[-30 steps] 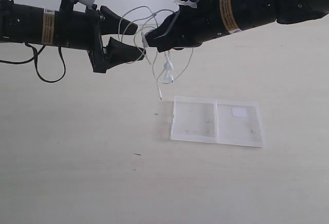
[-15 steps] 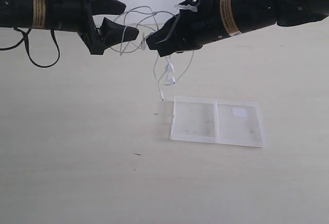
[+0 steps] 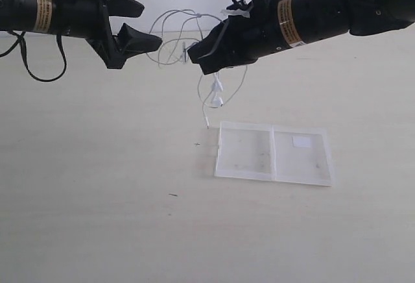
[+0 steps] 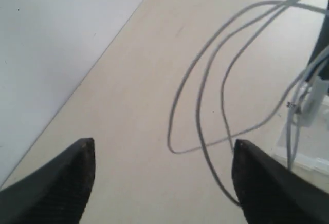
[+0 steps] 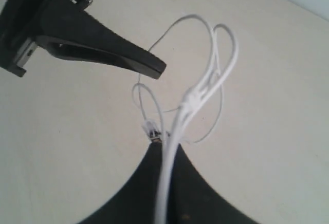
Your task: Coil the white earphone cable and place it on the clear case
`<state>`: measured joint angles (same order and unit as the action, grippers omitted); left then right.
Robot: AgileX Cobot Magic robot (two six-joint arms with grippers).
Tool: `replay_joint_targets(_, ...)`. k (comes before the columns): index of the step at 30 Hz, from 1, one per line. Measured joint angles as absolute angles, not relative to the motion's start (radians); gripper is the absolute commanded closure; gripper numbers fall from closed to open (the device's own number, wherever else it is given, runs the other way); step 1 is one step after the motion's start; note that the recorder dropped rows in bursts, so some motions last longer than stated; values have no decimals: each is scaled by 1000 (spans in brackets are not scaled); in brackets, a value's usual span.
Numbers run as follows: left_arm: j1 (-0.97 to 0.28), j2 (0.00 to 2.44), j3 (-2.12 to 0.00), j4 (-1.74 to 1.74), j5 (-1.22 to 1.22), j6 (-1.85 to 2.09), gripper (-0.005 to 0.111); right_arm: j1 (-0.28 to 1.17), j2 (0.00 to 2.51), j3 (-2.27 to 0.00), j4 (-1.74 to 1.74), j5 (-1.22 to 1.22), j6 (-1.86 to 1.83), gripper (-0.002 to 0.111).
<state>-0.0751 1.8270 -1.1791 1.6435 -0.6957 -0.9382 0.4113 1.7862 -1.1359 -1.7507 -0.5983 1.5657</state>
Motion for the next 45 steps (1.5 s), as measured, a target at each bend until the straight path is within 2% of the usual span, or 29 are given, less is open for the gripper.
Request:
replay_joint_targets(14, -75, 1707, -1177, 1687, -812, -1035, 35, 411, 1786, -1117, -1751, -577, 1561, 108)
replay_joint_targets(26, -75, 1703, -1177, 1700, -798, -1044, 35, 370, 1767, -1098, -1751, -467, 1535, 108)
replay_joint_targets(45, -75, 1701, -1177, 1711, -790, -1044, 35, 368, 1712, -1098, -1751, -503, 1613, 108)
